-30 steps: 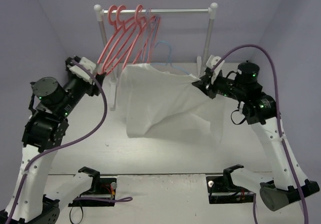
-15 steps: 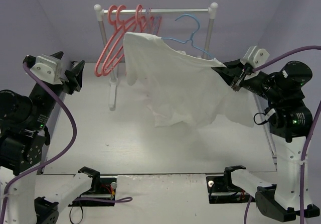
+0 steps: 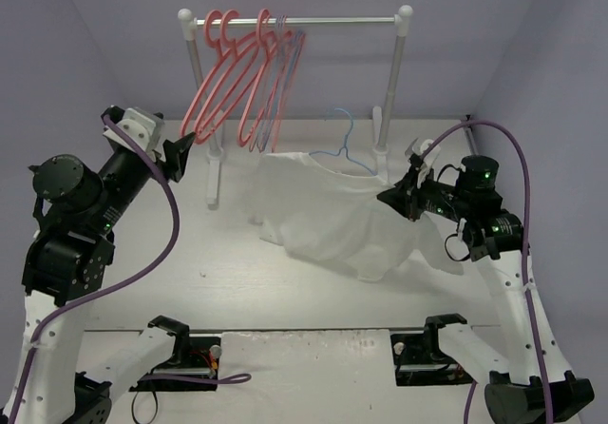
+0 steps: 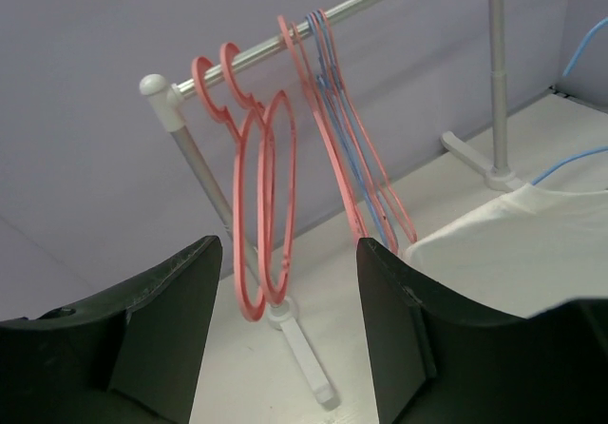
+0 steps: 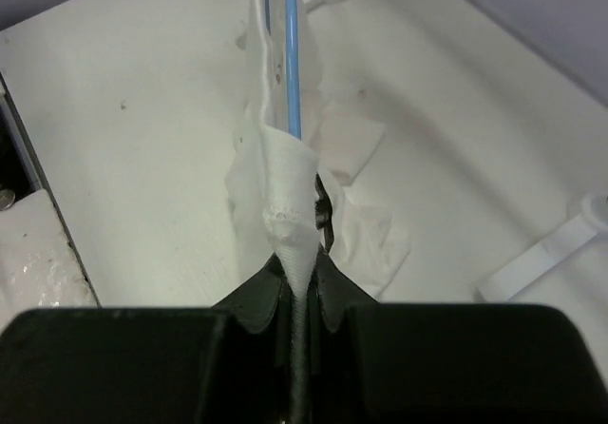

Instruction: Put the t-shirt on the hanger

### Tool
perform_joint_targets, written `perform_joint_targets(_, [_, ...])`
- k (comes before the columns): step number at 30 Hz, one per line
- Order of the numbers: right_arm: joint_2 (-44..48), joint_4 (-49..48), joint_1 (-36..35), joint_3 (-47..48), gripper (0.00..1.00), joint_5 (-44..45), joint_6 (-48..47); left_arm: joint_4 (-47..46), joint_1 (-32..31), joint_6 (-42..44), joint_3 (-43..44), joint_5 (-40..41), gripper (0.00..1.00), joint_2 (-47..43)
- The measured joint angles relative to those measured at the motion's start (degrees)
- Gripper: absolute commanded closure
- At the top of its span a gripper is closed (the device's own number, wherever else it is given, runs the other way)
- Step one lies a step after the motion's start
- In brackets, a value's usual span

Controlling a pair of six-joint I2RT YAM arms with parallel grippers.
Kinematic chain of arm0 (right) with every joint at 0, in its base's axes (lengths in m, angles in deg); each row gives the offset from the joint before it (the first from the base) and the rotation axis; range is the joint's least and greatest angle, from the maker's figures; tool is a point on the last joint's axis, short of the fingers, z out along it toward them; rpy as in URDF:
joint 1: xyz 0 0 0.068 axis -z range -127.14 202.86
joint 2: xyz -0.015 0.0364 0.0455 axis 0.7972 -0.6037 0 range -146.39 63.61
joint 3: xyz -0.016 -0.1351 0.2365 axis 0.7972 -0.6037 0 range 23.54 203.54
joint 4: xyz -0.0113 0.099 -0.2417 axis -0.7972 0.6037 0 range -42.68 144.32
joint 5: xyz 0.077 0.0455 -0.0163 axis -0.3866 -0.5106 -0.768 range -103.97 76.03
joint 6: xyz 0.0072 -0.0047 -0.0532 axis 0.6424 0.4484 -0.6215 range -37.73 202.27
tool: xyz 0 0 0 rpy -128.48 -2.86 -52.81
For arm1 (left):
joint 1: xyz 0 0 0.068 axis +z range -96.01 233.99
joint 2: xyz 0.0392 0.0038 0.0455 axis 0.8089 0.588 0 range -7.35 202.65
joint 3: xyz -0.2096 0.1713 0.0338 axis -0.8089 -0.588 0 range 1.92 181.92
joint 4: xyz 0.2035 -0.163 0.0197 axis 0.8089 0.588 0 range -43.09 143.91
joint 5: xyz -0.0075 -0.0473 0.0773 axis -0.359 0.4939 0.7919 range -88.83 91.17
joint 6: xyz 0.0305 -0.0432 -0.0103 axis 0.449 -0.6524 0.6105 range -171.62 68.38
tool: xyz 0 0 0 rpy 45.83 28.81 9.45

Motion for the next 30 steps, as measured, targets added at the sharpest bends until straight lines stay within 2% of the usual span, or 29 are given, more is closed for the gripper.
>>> perform_joint_targets(6, [1.6,-0.1,0.0,-4.9,1.0,7.8,2.3,-0.8,0.0,-0.1,-3.7,-2.6,0.46,0.3])
perform_joint_targets(13, [-4.7,-0.6,0.0,-1.9,1.0,21.1,3.5,-1.5,0.0,-0.9,-5.0,-1.4,0.46,2.1])
perform_joint_targets(17, [-11.3,-0.6,-0.1,7.3,1.0,27.5,3.9,-0.9,0.0,-3.4,-4.8,1.8,0.46,4.2])
perform_joint_targets(23, [-20.1,-6.2,-0.1,24.0,1.0,33.2,4.7,1.7,0.0,-7.1,-3.9,6.2,0.46,6.6])
perform_joint_targets(30, [-29.3,-9.4,-0.4,35.0,1.0,36.9,5.0,3.0,0.0,-9.1,-3.9,7.7,0.46,6.3])
